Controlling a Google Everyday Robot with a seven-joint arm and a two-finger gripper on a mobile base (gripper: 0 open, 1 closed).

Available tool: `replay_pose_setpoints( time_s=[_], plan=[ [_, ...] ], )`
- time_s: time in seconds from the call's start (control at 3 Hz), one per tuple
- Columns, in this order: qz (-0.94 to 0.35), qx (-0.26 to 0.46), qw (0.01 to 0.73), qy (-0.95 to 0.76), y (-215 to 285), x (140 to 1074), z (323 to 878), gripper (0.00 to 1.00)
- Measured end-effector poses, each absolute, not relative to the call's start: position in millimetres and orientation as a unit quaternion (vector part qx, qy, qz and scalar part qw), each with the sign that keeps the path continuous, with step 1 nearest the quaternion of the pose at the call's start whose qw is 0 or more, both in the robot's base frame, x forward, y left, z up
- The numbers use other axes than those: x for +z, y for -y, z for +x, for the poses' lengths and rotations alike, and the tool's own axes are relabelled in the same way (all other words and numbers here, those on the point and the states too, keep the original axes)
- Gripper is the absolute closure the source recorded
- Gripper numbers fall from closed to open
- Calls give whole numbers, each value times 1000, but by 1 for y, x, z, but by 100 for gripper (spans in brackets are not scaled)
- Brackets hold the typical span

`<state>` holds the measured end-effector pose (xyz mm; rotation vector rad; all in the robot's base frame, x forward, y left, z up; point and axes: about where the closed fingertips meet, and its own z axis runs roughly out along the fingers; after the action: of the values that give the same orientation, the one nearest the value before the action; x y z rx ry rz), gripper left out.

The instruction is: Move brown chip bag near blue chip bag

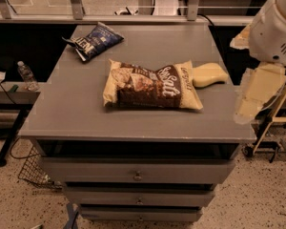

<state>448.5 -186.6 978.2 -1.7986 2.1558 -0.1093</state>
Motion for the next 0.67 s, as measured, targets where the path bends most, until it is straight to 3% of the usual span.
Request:
replay_pose_setpoints(
  time_s=[0.67],
  plan=[
    [-722,-22,162,-673,31,949,525,0]
  ],
)
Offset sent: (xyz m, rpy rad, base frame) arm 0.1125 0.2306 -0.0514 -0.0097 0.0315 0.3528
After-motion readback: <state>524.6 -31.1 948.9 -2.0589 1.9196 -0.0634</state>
